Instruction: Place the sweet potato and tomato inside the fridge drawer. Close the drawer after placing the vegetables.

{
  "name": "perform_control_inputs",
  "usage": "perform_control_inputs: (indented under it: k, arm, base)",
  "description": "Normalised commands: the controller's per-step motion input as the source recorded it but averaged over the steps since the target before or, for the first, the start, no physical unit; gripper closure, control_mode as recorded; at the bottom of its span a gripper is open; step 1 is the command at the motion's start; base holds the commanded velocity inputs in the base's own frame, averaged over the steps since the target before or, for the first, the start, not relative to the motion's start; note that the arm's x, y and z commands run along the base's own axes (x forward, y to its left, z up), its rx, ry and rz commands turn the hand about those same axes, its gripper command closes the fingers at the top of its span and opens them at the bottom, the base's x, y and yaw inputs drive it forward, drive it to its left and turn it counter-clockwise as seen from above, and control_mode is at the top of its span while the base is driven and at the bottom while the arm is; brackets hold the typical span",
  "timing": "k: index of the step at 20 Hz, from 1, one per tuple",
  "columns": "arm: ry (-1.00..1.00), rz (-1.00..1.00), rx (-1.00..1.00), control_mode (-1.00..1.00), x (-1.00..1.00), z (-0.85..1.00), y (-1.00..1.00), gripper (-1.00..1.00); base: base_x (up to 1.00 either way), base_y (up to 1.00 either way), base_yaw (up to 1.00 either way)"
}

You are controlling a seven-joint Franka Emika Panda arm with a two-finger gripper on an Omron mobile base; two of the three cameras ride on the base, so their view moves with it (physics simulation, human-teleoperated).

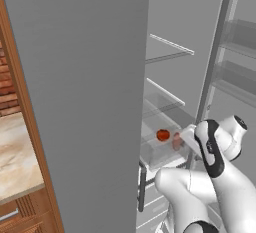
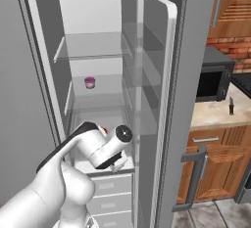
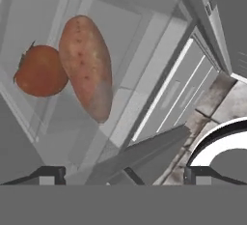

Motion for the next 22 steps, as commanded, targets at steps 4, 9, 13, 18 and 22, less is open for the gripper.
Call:
perform_control_inputs:
  k: [4,9,13,18,22]
  arm:
    - [0.0,-0.14,0.0,-1.0,0.47,0.0,0.56,-1.0]
    - [0.0,-0.11,0.0,-1.0,0.5,0.0,0.46,-1.0]
    - [0.0,-0.1,0.0,-1.0,0.51,-0.09,0.39,-1.0]
    - [0.0,-0.09,0.03,-1.0,0.51,-0.05,0.21,-1.0]
    - [0.0,-0.07,0.05,-1.0,0.58,0.0,0.0,-1.0]
  base:
    - [0.0,0.0,0.0]
    - [0.0,0.0,0.0]
    - [0.0,0.0,0.0]
    - [0.0,0.0,0.0]
    - [0.0,0.0,0.0]
